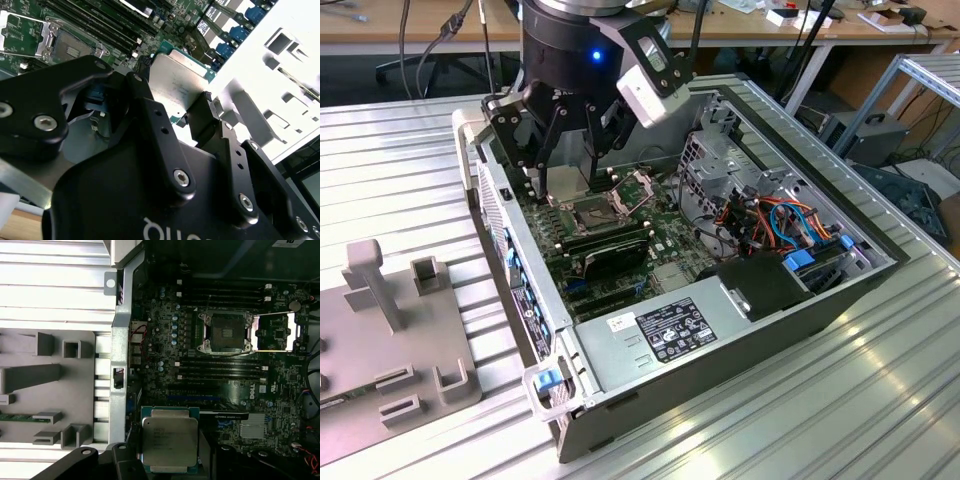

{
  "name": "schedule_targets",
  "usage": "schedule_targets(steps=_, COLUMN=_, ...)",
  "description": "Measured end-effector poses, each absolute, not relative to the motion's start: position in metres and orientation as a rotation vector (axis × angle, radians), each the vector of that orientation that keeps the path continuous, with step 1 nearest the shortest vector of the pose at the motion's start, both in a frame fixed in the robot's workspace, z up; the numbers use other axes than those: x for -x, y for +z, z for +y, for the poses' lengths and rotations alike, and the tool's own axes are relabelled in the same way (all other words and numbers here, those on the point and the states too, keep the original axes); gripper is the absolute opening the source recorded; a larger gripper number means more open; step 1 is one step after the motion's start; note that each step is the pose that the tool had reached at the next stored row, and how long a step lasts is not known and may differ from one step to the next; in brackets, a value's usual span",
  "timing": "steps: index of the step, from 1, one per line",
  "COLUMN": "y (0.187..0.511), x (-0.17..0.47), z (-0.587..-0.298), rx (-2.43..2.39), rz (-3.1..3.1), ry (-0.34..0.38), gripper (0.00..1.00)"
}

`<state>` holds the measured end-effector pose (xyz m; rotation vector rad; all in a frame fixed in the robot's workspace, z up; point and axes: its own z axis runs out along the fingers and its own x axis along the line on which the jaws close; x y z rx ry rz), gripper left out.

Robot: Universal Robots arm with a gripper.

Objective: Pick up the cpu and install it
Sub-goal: 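Pick up the cpu and move it towards the insertion slot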

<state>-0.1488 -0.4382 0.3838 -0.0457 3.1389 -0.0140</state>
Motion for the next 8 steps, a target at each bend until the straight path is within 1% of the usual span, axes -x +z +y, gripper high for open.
schedule_targets(steps=8, y=0.3836, x=0.1448, z=-0.4382, rx=0.046, rz=3.139, ry=-0.012, gripper=0.55)
